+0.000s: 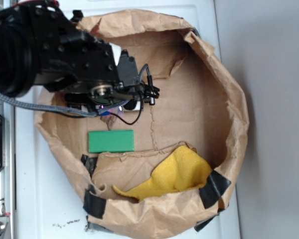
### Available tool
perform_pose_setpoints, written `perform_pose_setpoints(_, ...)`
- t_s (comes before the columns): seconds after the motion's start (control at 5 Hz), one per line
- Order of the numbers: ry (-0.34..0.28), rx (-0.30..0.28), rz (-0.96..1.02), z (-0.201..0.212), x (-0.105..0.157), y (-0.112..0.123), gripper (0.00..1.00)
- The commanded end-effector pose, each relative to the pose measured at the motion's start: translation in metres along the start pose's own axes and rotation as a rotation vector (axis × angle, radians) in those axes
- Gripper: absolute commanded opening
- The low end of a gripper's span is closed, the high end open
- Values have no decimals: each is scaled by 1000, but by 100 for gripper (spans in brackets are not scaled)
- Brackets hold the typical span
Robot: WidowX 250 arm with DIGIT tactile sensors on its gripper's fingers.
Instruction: Grab the wood chip.
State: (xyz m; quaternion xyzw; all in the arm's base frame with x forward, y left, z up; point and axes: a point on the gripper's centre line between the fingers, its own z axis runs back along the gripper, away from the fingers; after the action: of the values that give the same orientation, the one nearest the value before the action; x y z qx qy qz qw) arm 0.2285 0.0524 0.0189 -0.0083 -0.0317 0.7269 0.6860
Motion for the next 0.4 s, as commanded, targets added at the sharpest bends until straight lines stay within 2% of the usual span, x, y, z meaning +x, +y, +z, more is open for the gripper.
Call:
perform_pose_setpoints(0.0,-16,-29,28,1,9,0,0)
perform_pose_setpoints(0.2,-20,-39,29,1,9,0,0)
